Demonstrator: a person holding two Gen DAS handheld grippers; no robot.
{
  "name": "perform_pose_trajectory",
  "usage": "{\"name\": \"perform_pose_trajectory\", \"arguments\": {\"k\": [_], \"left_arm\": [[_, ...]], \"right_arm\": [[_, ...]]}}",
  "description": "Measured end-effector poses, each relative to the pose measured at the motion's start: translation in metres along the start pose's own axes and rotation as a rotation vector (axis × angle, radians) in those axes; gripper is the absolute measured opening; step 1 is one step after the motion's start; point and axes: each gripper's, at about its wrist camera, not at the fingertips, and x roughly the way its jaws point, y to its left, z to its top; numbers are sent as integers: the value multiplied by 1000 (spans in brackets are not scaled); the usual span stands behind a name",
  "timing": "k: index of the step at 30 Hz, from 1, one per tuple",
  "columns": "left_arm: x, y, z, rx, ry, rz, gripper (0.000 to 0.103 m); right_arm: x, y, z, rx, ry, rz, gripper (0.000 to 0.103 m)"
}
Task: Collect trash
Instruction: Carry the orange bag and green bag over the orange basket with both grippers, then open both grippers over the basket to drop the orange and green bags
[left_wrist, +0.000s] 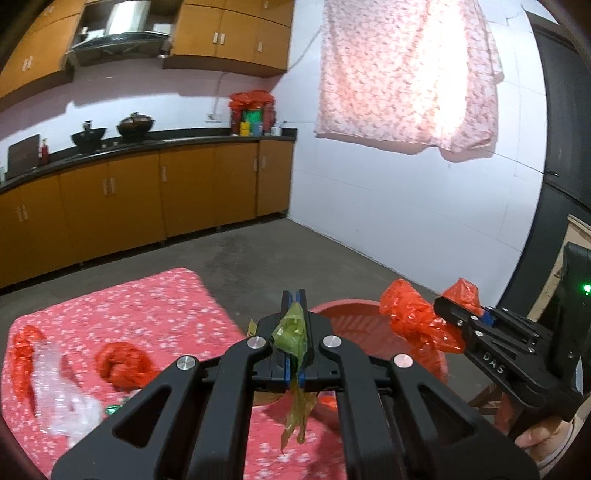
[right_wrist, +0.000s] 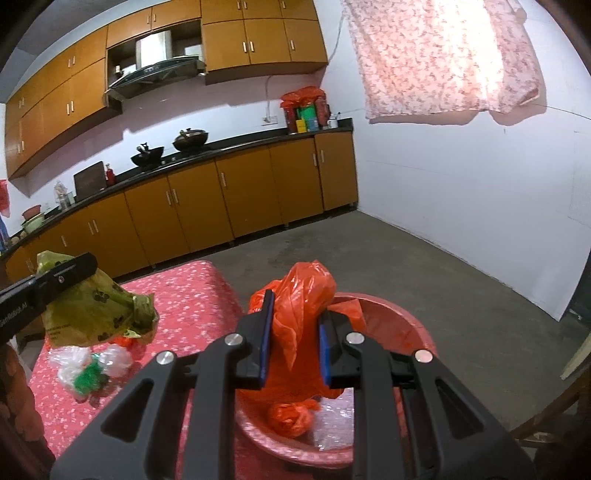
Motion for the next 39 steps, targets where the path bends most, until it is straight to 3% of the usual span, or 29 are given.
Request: {"name": "perform_pose_trajectory", "arguments": {"k": [11,31,39], "left_arm": [[40,-44,-14,46,51,-84,2],[106,-68,-35,51,146,-153,2],[121,-66,-43,41,185,-169,5]], "right_arm": [[12,-42,-6,32,22,-46,21],[53,-68,-13,71,49,-13,21],[61,-78,-21,111,61,14,35]]}}
